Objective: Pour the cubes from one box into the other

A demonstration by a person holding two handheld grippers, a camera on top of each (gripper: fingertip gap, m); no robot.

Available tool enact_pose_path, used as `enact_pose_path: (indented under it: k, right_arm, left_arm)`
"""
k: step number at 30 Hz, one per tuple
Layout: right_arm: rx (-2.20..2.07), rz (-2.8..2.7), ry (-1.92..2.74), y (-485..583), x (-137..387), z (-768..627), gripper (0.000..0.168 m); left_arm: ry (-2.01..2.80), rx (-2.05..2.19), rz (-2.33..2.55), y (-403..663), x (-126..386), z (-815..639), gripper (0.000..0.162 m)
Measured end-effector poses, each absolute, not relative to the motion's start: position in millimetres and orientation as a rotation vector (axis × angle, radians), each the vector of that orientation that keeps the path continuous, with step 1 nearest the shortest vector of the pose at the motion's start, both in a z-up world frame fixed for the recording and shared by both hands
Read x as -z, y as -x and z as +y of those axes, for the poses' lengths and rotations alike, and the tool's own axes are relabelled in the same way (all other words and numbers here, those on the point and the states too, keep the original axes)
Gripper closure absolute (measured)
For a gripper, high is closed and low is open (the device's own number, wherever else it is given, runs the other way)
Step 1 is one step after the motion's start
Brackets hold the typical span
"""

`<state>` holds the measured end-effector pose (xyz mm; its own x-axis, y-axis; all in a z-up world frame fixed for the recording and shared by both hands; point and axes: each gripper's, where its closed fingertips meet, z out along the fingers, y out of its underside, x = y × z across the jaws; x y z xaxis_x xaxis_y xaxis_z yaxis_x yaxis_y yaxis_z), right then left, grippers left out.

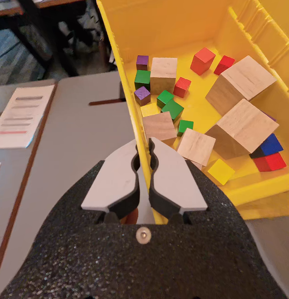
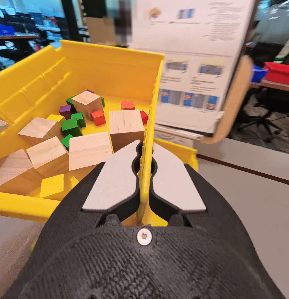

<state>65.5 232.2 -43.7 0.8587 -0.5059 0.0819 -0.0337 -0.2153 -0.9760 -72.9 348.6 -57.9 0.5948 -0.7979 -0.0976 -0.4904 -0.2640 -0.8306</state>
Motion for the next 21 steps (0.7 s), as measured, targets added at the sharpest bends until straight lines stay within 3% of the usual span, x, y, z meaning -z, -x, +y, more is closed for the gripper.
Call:
enact_pose_path:
  k: [11, 16, 21]
  right_arm:
    - [0.347, 0.295, 1.895, 62.0, 108.3, 353.2, 0.159]
    - [0.258, 0.376, 1.862, 76.0, 111.2, 367.5, 0.151]
    - [0.296, 0.434, 1.922, 79.6, 159.0, 374.3, 0.152]
  left_arm:
    - [2.18, 0.463, 0.923, 216.4, 141.1, 449.8, 0.156]
    - [2.173, 0.49, 0.938, 223.6, 147.3, 469.7, 0.156]
    - [2.225, 0.508, 0.995, 223.1, 187.6, 487.2, 0.157]
